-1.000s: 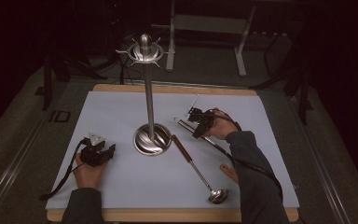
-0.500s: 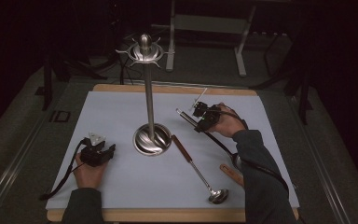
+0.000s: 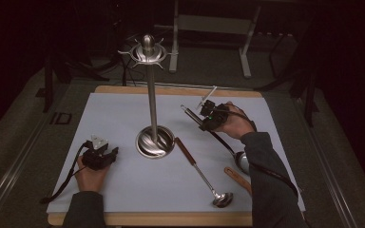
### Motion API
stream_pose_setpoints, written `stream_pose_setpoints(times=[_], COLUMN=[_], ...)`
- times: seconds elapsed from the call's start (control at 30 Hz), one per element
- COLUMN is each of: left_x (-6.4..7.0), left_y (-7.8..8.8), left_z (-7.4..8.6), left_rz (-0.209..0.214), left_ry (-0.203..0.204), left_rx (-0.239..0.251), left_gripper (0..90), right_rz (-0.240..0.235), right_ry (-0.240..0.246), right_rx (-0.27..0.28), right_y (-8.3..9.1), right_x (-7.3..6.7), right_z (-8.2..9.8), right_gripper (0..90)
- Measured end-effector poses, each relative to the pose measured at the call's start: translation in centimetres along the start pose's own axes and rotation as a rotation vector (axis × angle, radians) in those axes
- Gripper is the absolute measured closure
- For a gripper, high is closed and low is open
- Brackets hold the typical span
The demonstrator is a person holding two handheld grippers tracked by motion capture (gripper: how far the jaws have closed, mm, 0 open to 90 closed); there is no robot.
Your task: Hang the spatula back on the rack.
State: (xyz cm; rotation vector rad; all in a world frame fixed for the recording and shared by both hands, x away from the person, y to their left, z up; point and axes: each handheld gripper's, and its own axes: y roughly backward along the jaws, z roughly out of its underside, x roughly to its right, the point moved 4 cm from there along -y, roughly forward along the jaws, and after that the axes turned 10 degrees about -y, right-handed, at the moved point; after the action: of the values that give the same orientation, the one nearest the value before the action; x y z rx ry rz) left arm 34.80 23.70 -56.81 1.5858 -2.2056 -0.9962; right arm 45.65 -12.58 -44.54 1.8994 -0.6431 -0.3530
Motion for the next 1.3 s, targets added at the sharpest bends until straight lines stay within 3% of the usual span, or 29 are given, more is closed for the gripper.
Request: stream_pose_setpoints(times=[0.67, 1.3], left_x=[0.2, 0.5], left_y=[0.3, 0.7], left_z=[0.0, -0.1], left_rz=[0.003, 0.017], left_ry=[-0.021, -0.043], left_rx=[0.027, 0.082], left_gripper=[54.8, 54.9], right_rz=[0.007, 0.005], right_ry=[0.019, 0.030], right_rx=[0.154, 0.363], right_y=[2.0, 4.3], right_x=[-0.9, -1.7], right_z=[-0.5, -1.0], right_gripper=[69.4, 69.5])
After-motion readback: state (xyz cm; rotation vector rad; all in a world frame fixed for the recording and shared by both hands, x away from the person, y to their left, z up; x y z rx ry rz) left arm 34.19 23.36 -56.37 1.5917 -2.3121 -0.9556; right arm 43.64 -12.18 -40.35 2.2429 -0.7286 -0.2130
